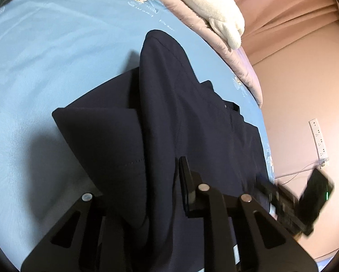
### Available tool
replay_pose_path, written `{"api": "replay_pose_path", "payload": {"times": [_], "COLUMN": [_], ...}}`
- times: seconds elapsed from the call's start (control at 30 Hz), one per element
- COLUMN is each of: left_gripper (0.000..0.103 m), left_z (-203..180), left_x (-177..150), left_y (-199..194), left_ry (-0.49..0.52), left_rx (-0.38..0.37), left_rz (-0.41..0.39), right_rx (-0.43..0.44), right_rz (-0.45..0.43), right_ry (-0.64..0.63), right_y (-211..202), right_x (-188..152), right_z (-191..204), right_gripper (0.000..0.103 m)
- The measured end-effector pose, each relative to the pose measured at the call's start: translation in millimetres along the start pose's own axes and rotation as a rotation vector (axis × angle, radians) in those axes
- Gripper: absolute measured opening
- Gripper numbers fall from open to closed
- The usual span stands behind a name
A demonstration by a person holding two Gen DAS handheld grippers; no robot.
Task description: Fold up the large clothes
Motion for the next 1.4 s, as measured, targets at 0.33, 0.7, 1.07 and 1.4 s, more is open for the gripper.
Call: {"api": "replay_pose_path", "payload": {"times": [0.33,0.7,1.07,1.4], "left_gripper": [0.013,0.013,0.016,0.057], "left_z": [-48.1,-139.9,-240.6,-295.9], "left_x": [4.9,1.5,-46.7,-80.7], "left_y": [-14.6,-15.7,52.0,111.2], "left_ry": [0.088,0.255,0.479,0.373], "left_rx": [0.078,0.186,0.234,-0.109], "left_rz": [-0.042,-0.067,0.015,0.295], "right_rx": [-0.064,0.256,0.342,0.598], "right_rz": [0.108,-0.039,-0.209,-0.292], "right_ry": [-0.102,0.174,0.605,0.962], "right_y": [26.5,-9.6,-36.3,-24.6], "right_x": [-59.3,-39.4,-39.4,-63.1], "right_z": [10.5,-25.0,-146.2,-222.6], "right_gripper": [0.028,0.028,0.032,0.045]}}
Point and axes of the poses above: each gripper's, at about its wrist camera, not at the fingertips, and y roughly the way its jaws point, z to its left, x to its top, the point moved 6 cm from there along y, roughly the way its jaws point, and after that the axes turned 1 degree about x, right-handed, at the moved point
